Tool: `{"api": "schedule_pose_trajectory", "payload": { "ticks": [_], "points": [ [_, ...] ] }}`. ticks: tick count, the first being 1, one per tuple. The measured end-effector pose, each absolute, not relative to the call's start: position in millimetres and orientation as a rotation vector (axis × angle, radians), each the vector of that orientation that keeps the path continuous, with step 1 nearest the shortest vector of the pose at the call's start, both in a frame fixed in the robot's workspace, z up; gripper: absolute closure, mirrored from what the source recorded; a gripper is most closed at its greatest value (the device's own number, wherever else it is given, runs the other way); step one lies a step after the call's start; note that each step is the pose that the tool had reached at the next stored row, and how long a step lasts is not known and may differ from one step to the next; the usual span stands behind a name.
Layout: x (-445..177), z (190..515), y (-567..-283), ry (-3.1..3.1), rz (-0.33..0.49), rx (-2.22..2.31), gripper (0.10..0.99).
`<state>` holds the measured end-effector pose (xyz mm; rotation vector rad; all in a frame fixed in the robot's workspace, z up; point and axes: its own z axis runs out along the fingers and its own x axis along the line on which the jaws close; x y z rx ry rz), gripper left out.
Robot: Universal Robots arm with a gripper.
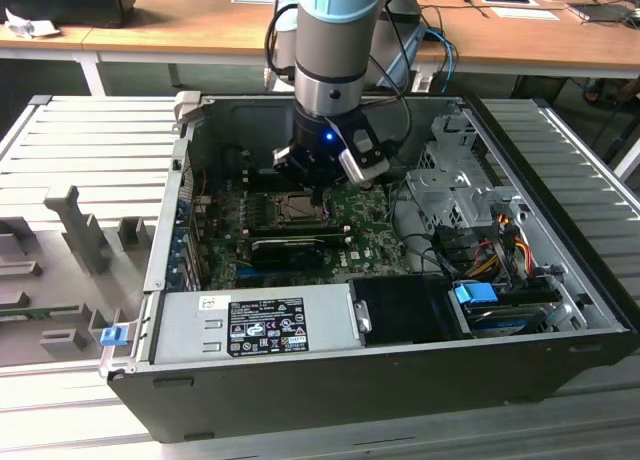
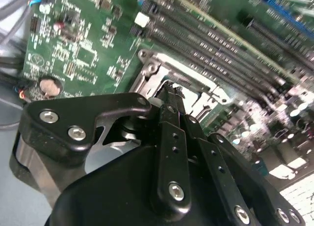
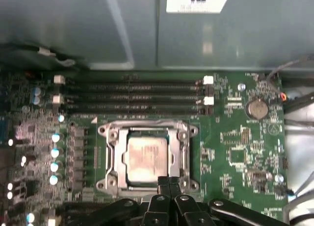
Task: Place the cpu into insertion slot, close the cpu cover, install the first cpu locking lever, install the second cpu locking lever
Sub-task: 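Install the second cpu locking lever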
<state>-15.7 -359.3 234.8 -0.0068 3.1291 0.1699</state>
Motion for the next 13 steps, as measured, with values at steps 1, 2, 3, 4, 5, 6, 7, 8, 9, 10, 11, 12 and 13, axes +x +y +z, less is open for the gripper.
{"api": "schedule_pose_trajectory", "payload": {
  "ticks": [1, 2, 3, 4, 5, 6, 7, 8, 9, 10, 11, 12, 13],
  "points": [
    [-16, 235, -363, 3.129, 0.17, -0.007, 0.98],
    [-16, 235, -367, 3.129, 0.175, -0.007, 0.98],
    [-16, 235, -368, 3.129, 0.182, -0.008, 0.98],
    [-16, 235, -369, 3.13, 0.184, -0.01, 0.98],
    [-16, 235, -371, 3.132, 0.185, -0.012, 0.98],
    [-16, 234, -373, 3.133, 0.185, -0.014, 0.98],
    [-16, 234, -374, 3.133, 0.185, -0.015, 0.98],
    [-16, 234, -376, 3.133, 0.185, -0.015, 0.98],
    [-17, 234, -376, 3.133, 0.185, -0.016, 0.98],
    [-18, 234, -377, 3.133, 0.185, -0.017, 0.98],
    [-20, 234, -377, 3.133, 0.185, -0.017, 0.98],
    [-22, 234, -377, 3.133, 0.185, -0.018, 0.98],
    [-26, 234, -378, 3.133, 0.185, -0.018, 0.98]
  ]
}}
